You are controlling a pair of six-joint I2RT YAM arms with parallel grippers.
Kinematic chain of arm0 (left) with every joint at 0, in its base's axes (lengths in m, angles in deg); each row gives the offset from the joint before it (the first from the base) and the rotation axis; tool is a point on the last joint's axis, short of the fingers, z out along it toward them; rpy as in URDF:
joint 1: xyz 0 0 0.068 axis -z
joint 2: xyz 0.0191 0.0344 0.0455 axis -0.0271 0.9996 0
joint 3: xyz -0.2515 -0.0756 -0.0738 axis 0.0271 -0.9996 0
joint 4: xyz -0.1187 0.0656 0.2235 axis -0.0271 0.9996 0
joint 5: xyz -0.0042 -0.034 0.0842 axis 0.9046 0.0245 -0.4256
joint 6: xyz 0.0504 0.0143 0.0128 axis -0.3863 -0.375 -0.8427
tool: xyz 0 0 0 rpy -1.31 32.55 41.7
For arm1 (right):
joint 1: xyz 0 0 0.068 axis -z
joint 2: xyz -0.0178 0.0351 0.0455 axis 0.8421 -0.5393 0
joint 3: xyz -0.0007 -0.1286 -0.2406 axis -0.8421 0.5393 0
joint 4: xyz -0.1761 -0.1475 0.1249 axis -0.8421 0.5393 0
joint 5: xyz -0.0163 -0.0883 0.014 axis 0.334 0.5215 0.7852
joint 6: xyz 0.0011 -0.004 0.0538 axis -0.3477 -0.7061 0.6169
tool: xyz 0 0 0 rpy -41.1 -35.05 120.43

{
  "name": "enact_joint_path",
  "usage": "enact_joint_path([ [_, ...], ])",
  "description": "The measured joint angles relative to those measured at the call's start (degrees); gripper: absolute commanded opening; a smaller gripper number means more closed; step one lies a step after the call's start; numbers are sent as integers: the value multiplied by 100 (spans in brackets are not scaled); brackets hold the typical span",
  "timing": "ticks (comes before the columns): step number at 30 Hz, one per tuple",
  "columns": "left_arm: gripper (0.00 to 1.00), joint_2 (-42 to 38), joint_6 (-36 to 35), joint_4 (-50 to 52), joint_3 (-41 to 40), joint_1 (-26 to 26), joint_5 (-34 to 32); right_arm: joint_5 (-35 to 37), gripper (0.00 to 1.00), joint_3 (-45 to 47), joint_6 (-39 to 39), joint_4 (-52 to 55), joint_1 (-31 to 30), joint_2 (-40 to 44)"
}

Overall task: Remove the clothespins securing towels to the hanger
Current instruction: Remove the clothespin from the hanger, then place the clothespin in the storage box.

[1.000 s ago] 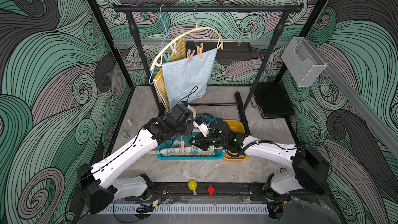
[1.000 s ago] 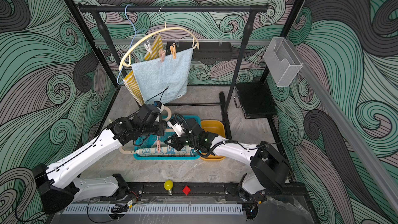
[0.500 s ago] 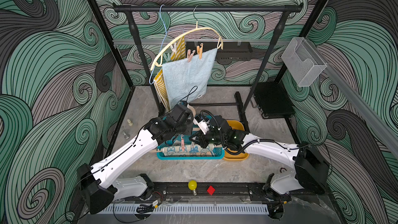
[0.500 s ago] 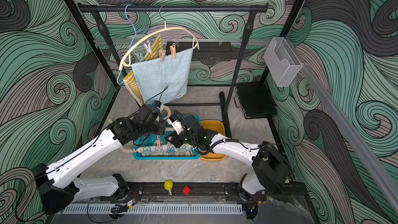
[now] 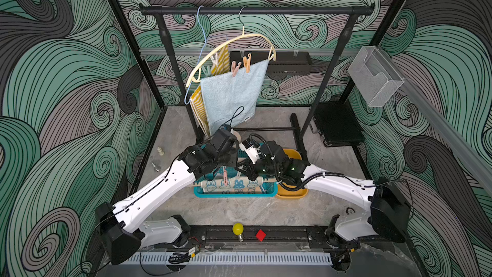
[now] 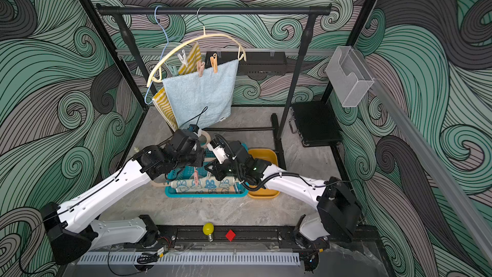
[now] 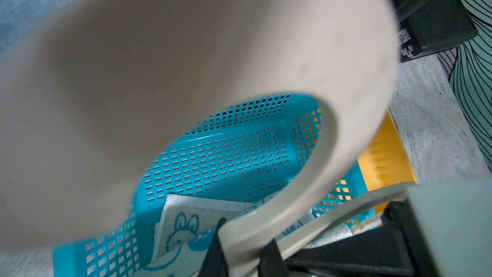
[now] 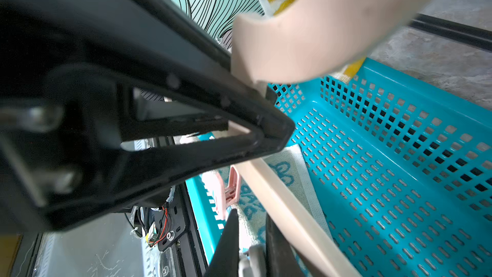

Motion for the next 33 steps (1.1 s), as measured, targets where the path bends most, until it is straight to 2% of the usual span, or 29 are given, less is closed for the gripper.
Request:
enact_joint_path([
  [7,0,0,9,33,0,2,-111,149,0,0,-15,83,7,407],
  [16,0,-70,15,26,0,2,-350,461,0,114,-17,293,7,1360],
  [26,0,-492,-11,-57,-26,2,-590,2004,0,584,-87,1296,94,2881],
  [33,0,-623,-50,-50,-76,2,-717,2986,0,999,24,1934,658,3724],
])
